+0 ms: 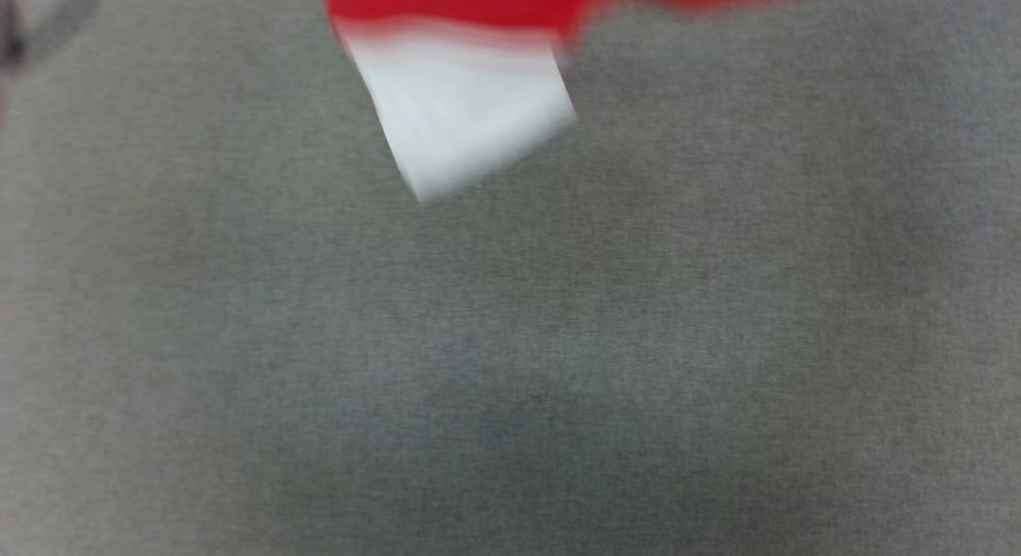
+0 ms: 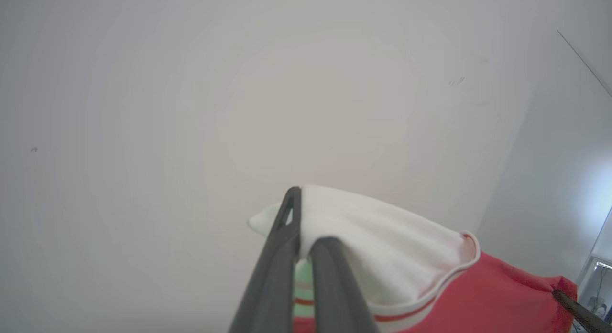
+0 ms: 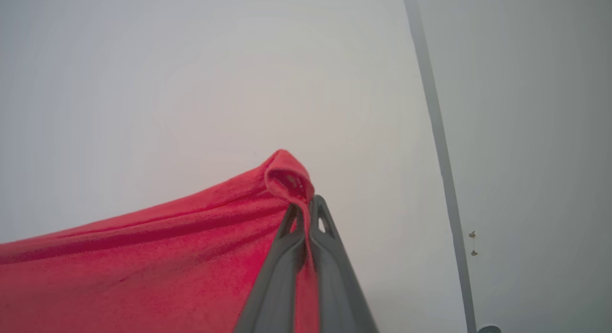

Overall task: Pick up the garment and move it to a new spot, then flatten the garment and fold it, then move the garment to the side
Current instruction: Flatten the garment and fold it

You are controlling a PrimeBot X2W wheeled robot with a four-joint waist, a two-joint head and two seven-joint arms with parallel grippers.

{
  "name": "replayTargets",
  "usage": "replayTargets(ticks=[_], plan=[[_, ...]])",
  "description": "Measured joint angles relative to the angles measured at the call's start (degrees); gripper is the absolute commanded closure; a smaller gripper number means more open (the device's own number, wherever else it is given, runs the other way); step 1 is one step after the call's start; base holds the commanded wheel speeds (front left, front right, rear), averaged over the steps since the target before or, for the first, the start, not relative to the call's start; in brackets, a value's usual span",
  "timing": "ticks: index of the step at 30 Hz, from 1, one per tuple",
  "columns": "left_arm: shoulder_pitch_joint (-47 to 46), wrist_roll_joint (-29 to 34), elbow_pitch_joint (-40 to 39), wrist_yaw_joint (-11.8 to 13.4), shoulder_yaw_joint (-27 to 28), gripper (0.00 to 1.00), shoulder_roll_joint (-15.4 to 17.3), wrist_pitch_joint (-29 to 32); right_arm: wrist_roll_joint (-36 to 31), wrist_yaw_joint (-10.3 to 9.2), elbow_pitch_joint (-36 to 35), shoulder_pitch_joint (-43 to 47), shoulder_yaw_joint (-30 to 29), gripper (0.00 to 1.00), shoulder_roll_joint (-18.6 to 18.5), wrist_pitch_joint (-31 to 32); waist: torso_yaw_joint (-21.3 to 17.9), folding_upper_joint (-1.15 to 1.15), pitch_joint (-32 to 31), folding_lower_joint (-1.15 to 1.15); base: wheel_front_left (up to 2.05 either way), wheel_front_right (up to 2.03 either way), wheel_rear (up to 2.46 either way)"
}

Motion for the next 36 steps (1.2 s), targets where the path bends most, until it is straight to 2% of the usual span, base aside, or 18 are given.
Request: replayTargets(ticks=[5, 9, 13, 18, 22, 27, 31, 36], plan=[[-10.6, 0.7, 6.5, -0.5, 3.0, 1.00, -1.8, -2.8, -2.3, 0.02, 4.3, -6.5, -1.2, 1.00, 0.9, -2.8, -1.5, 0.00, 1.1, 0.00, 0.00, 0.00, 0.00], [-13.1, 0.1, 10.3, -0.9, 2.7, 1.00, -3.0, -2.8, -3.5, 0.02, 7.5, -7.8, -0.7, 1.00, 1.1, -3.6, -1.8, 0.00, 1.7, 0.00, 0.00, 0.00, 0.00], [-10.3, -2.4, 9.0, -0.9, 1.0, 1.00, -3.5, -1.5, -3.8, 0.01, 10.0, -6.2, 1.1, 1.00, 1.1, -4.3, -1.7, 0.00, 2.4, 0.00, 0.00, 0.00, 0.00], [1.0, -7.1, 2.2, -0.9, -1.7, 1.00, -2.6, 0.2, -1.2, 0.00, 9.9, -0.5, 6.6, 1.00, 1.2, -3.3, -1.4, 0.00, 3.0, 0.00, 0.00, 0.00, 0.00], [11.0, -12.2, -9.8, -1.0, -3.8, 1.00, 0.2, 1.6, 4.0, 0.00, 4.4, 6.6, 13.0, 1.00, -0.2, -0.6, -1.1, 0.00, 2.7, 0.00, 0.00, 0.00, 0.00], [26.0, -14.8, -22.7, -0.9, -6.1, 1.00, 6.6, -0.1, 13.4, 0.00, -6.6, 20.6, 18.5, 1.00, -5.9, 3.9, -0.9, 0.00, 0.8, 0.00, 0.00, 0.00, 0.00], [38.4, -16.6, -31.3, -0.9, -6.3, 1.00, 10.3, -2.4, 20.0, -0.01, -16.3, 32.8, 19.7, 1.00, -9.9, 7.6, -1.2, 0.00, -1.0, 0.00, 0.00, 0.00, 0.00], [50.7, -15.5, -38.7, -0.9, -7.4, 1.00, 11.8, -3.6, 24.1, -0.01, -29.4, 48.8, 19.5, 1.00, -14.8, 12.0, -1.2, 0.00, -3.0, 0.00, 0.00, 0.00, 0.00]])
